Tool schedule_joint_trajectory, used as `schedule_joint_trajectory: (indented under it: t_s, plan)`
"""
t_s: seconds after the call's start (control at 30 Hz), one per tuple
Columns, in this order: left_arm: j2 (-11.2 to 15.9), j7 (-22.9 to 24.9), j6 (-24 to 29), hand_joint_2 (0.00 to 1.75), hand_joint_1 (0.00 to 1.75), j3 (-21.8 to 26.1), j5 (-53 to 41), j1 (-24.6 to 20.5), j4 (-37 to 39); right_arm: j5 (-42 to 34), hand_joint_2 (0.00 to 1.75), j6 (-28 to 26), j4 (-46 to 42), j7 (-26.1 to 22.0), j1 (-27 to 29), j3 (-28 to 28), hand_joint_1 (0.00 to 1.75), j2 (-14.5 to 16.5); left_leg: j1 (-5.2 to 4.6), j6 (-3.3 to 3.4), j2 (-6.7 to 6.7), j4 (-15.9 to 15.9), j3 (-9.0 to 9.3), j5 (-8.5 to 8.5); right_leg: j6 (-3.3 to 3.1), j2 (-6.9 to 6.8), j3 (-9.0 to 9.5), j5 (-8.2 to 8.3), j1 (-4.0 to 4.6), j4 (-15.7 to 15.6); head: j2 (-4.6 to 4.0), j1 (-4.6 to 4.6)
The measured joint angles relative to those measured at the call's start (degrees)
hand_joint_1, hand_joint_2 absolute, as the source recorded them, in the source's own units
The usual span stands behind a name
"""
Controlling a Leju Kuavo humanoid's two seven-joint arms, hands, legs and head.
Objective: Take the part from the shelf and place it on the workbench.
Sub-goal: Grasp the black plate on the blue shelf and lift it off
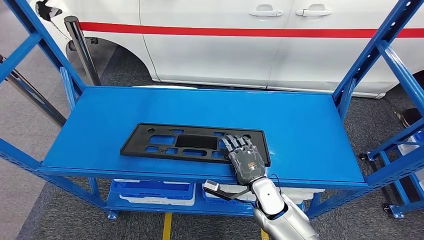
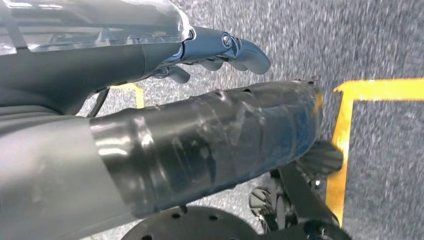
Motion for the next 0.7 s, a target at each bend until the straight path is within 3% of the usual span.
schedule_joint_trajectory:
  t_s: [0.07, 0.13, 0.27, 0.33, 0.4, 0.47, 0.5, 0.53, 0.6, 0.67, 0.7]
  plan:
    - [-0.08, -0.05, -0.13, 0.00, 0.00, 0.25, -0.06, 0.01, -0.01, -0.36, 1.75, 0.19, 0.24, -0.04, -0.12, 0.39, 1.75, -0.13, 0.08, -0.37, -0.03, 0.41, 0.05, -0.31, 0.11, -0.06, 3.12, 3.47, -0.24, -5.89, 0.00, 0.01]
    - [-0.13, -0.16, -0.20, 0.00, 0.00, 0.48, -0.10, -0.03, -0.01, -0.60, 1.75, 0.28, 0.34, -0.11, -0.37, 0.61, 1.75, -0.19, -0.03, -1.00, -0.08, 1.06, -0.12, -0.82, -0.23, -0.10, 6.24, 5.60, -0.18, -12.10, 0.00, 0.00]
    - [-0.12, -0.97, -0.20, 0.00, 0.00, 0.74, -0.34, -0.13, -0.02, -0.93, 1.75, 0.36, 0.38, -0.34, -1.07, 0.96, 1.75, -0.29, -0.03, -2.24, -0.14, 1.30, -0.02, -1.31, -1.60, -0.09, 7.16, 5.61, 0.06, -14.03, 0.00, -0.05]
    - [-0.16, -1.79, -0.24, 0.87, 0.00, 0.74, -0.60, -0.10, -0.02, -1.05, 1.75, 0.48, 0.36, -0.39, -1.36, 1.15, 1.75, -0.31, 0.12, -2.88, -0.15, 3.53, -0.80, -2.96, -2.26, -0.16, 7.60, 5.74, -0.19, -14.51, 0.00, -0.12]
    - [-0.21, -2.60, -0.39, 1.75, 0.00, 0.76, -0.71, -0.03, -0.02, -1.19, 1.75, 0.58, 0.34, -0.40, -1.42, 1.39, 1.75, -0.35, 0.30, -3.37, -0.15, 9.98, -3.82, -6.30, -2.61, -0.27, 7.81, 5.73, -0.22, -14.70, 0.00, -0.19]
    - [-0.22, -3.12, -0.45, 1.75, 0.00, 0.79, -0.88, 0.06, -0.02, -1.33, 1.75, 0.78, 0.34, -0.40, -1.41, 1.58, 1.75, -0.43, 0.41, -3.65, -0.14, 16.26, -7.03, -8.35, -2.71, -0.33, 7.83, 5.66, -0.14, -14.69, 0.00, -0.20]
    - [-0.22, -3.25, -0.42, 1.75, 0.00, 0.81, -0.96, 0.13, -0.02, -1.39, 1.75, 0.92, 0.34, -0.40, -1.41, 1.66, 1.75, -0.47, 0.43, -3.67, -0.14, 16.87, -7.48, -7.82, -2.71, -0.31, 7.90, 5.64, -0.14, -14.69, 0.00, -0.20]
    - [-0.21, -3.31, -0.36, 1.75, 0.00, 0.83, -1.03, 0.18, -0.02, -1.44, 1.75, 1.11, 0.34, -0.40, -1.42, 1.72, 1.75, -0.50, 0.44, -3.62, -0.14, 15.21, -6.83, -6.24, -2.69, -0.27, 8.01, 5.60, -0.14, -14.68, 0.00, -0.20]
    - [-0.20, -3.27, -0.20, 1.75, 0.00, 0.91, -1.04, 0.20, -0.02, -1.54, 1.75, 1.39, 0.30, -0.38, -1.47, 1.79, 1.75, -0.53, 0.42, -3.27, -0.14, 7.52, -3.36, -2.20, -2.51, -0.17, 8.27, 5.50, -0.10, -14.68, 0.00, -0.19]
    - [-0.20, -2.91, 0.31, 1.75, 0.00, 1.06, -1.07, 0.11, -0.02, -1.70, 1.75, 1.50, 0.26, -0.35, -1.57, 1.81, 1.75, -0.60, 0.19, -2.73, -0.17, 1.93, -0.87, -0.46, -2.03, -0.10, 8.28, 5.45, 0.08, -14.64, 0.00, -0.18]
    - [-0.20, -2.56, 0.76, 1.75, 0.00, 1.15, -1.09, 0.06, -0.02, -1.79, 1.75, 1.51, 0.26, -0.33, -1.61, 1.82, 1.75, -0.65, 0.04, -2.46, -0.20, 1.15, -0.59, -0.55, -1.71, -0.07, 8.24, 5.50, 0.13, -14.68, 0.00, -0.17]
